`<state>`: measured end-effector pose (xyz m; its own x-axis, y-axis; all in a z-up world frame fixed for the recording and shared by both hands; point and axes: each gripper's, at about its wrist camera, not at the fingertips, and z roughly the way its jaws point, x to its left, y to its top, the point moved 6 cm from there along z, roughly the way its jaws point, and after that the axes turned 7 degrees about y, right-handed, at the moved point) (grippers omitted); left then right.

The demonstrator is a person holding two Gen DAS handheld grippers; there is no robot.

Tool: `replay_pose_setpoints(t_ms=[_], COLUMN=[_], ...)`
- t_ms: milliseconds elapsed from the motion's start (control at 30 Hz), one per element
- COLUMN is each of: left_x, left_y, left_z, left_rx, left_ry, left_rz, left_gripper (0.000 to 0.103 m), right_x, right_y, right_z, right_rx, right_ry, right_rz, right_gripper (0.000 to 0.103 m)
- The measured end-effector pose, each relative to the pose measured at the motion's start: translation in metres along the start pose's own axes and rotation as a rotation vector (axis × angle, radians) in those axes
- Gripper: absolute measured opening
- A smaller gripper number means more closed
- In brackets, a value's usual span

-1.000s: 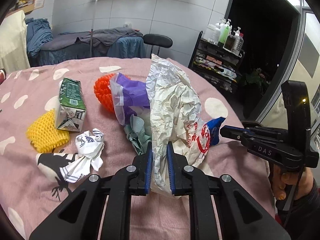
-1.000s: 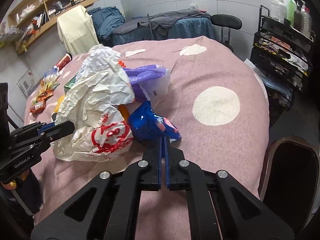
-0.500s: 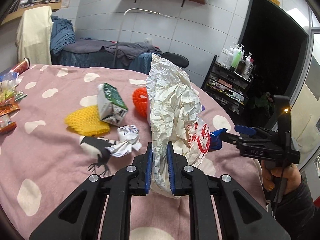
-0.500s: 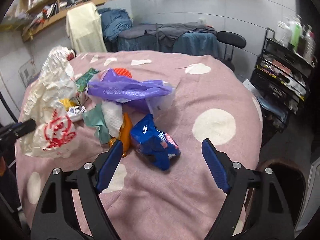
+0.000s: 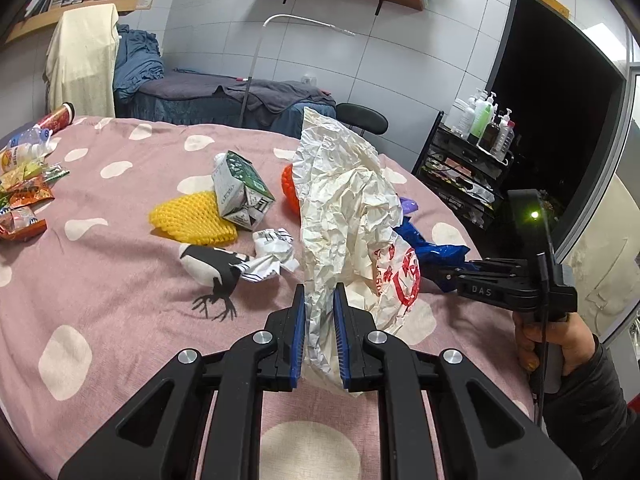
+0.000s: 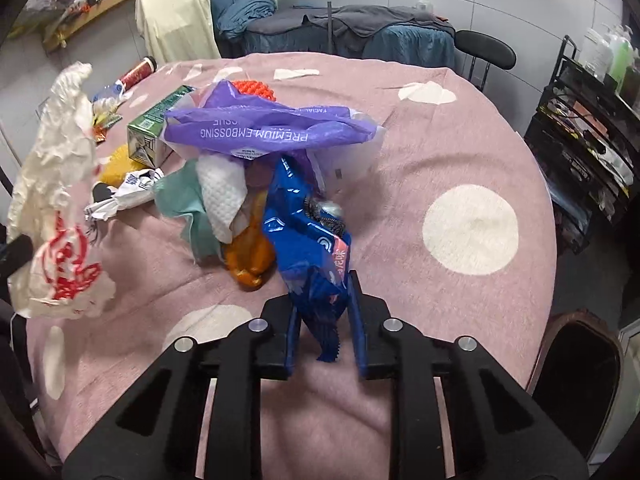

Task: Collect trash
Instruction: 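Carry both items to the bin and open the right tool to drop the blue wrapper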

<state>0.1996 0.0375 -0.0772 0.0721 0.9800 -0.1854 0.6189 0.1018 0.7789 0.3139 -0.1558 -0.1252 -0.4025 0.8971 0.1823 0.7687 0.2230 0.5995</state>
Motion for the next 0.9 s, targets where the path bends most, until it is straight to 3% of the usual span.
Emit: replay_pose_setpoints(t_ms=[533, 900], left_x=[-0.06, -0.118], left_y=[-0.01, -0.011], left_z=[-0.003, -0.004], left_rx=[-0.004, -0.015], left_ry=[-0.123, -0.223], left_rz=[0.062, 0.133], left_gripper=[0.014, 0.014], right_x=[-0.029, -0.064], right_y=[-0.051, -0.101], right_z=[-0.103, -0.153], right_rx=[-0.246, -0.339], right_ry=[0.011, -0.037], right_rz=[0.23, 0.367], right_gripper=[0.022, 0.022])
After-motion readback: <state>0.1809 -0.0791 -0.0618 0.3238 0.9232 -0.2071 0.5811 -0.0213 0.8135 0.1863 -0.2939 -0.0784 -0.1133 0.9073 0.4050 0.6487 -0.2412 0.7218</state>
